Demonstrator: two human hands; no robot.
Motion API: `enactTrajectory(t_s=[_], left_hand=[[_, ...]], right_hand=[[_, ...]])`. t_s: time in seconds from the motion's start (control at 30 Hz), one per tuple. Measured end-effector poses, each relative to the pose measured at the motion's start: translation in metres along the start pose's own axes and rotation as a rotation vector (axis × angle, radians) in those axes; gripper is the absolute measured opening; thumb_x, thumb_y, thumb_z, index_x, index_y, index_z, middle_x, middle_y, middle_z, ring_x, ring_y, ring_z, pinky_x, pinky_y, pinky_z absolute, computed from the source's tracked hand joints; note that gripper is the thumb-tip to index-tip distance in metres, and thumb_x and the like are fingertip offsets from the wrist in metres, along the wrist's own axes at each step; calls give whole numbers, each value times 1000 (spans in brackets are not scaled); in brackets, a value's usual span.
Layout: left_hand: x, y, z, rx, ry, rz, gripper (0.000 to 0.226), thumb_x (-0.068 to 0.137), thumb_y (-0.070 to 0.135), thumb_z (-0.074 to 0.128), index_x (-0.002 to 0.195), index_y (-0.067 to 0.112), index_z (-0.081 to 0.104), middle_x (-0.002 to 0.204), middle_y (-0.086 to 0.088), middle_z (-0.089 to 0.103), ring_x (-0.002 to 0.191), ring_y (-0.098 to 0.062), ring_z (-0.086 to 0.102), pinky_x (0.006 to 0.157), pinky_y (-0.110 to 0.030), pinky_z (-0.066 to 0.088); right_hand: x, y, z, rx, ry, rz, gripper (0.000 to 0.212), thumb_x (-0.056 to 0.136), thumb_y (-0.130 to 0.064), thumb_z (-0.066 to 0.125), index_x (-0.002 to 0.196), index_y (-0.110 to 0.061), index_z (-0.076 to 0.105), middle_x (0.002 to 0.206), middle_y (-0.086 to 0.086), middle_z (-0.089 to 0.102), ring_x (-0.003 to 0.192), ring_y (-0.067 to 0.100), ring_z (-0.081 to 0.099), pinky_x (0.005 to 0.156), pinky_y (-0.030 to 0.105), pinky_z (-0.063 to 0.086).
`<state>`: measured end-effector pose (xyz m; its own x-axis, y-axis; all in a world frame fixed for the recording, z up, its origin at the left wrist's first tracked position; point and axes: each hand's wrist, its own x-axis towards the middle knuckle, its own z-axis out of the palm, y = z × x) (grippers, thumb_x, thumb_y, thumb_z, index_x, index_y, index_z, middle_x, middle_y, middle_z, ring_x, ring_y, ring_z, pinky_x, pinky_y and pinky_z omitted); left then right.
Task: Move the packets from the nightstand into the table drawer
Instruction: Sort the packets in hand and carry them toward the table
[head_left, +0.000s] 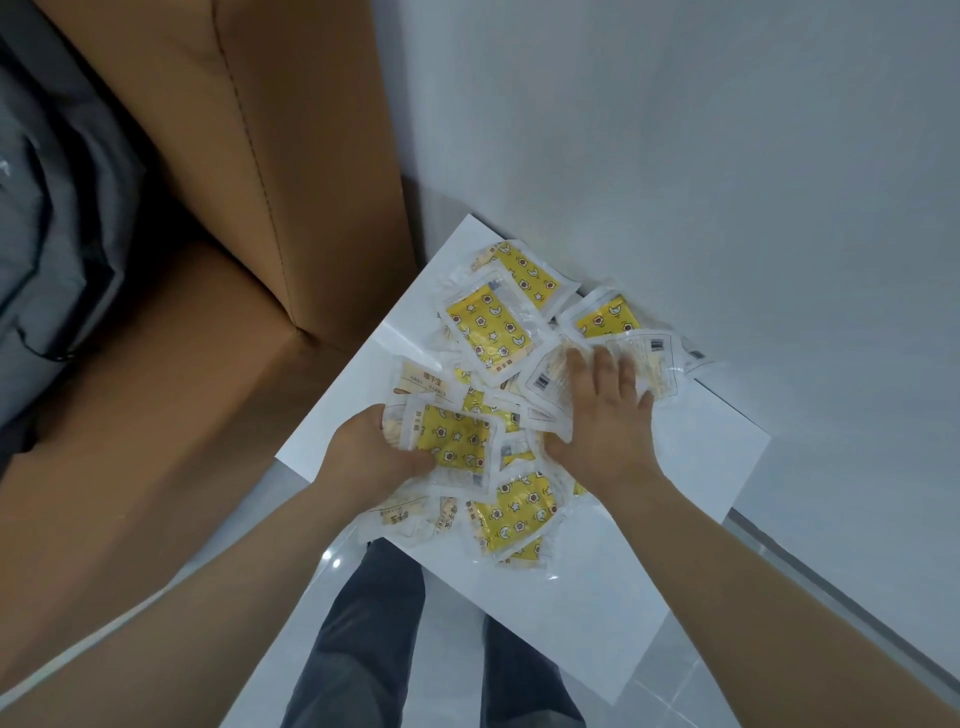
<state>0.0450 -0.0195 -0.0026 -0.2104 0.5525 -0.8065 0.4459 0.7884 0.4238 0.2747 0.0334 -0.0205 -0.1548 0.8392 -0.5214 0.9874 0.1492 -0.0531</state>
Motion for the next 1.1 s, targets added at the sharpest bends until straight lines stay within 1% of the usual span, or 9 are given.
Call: enactTrajectory(t_s=[0.1,0.27,0.4,0.47,0.57,0.73,0.87,0.97,1.1], left_hand=[[-2,-2,-1,-3,-4,-4,39,74,27,79,106,26,58,100,3,65,81,-18,65,67,-26,52],[-3,-3,-3,0,0,-7,39,75,28,78,108,27,57,101,4,64,80,-17,65,62,-23,50],[-2,-2,-4,2,-3,-6,42,74,29,78,111,27,57,102,4,64,81,-17,65,64,-24,51],[-2,-1,-5,-3,-4,-7,44,74,29,79,112,26,58,104,4,65,84,-18,66,70,-29,54],[-2,1,-6,-9,-5,-9,45,73,29,79,113,26,57,105,3,65,84,-19,66,70,-29,53],[-4,5,-9,-27,2,-6,44,73,28,80,111,27,57,103,4,65,85,-19,66,70,-29,53],[-7,6,-11,-33,5,-4,41,73,28,80,107,28,57,101,4,65,82,-18,66,63,-25,52],[-10,7,-11,-31,11,2,41,73,27,80,106,27,57,101,4,65,83,-18,66,62,-24,52],[-11,10,-8,-35,10,5,40,72,27,80,105,27,58,100,3,66,81,-18,66,62,-25,52]], right_hand=[[9,-5,-4,-87,30,-83,92,82,-47,62,150,-18,7,157,15,7,145,38,6,112,62,10],[19,-5,-5,-84,30,-165,76,83,-31,60,146,-16,21,146,20,30,132,43,32,103,53,38],[19,0,-12,-29,32,-207,74,86,-31,60,147,-19,20,144,15,33,128,36,38,97,46,45],[19,3,-18,-3,20,-229,68,90,-32,54,148,-21,20,140,11,39,119,31,48,89,41,48],[17,4,-27,-19,10,-251,58,93,-28,49,146,-24,24,126,6,52,97,27,60,73,35,49],[7,7,-47,13,-4,-212,38,96,-25,41,134,-27,40,93,1,63,77,22,57,64,32,45],[-7,10,-57,56,87,-209,29,97,-24,38,124,-24,49,75,-4,52,66,19,46,56,29,34],[-12,6,-53,34,19,-229,29,97,-29,39,125,-24,45,79,-4,53,69,19,50,56,29,38],[-11,0,-36,54,-55,-218,41,93,-37,48,131,-22,40,94,2,61,82,23,60,63,32,47]])
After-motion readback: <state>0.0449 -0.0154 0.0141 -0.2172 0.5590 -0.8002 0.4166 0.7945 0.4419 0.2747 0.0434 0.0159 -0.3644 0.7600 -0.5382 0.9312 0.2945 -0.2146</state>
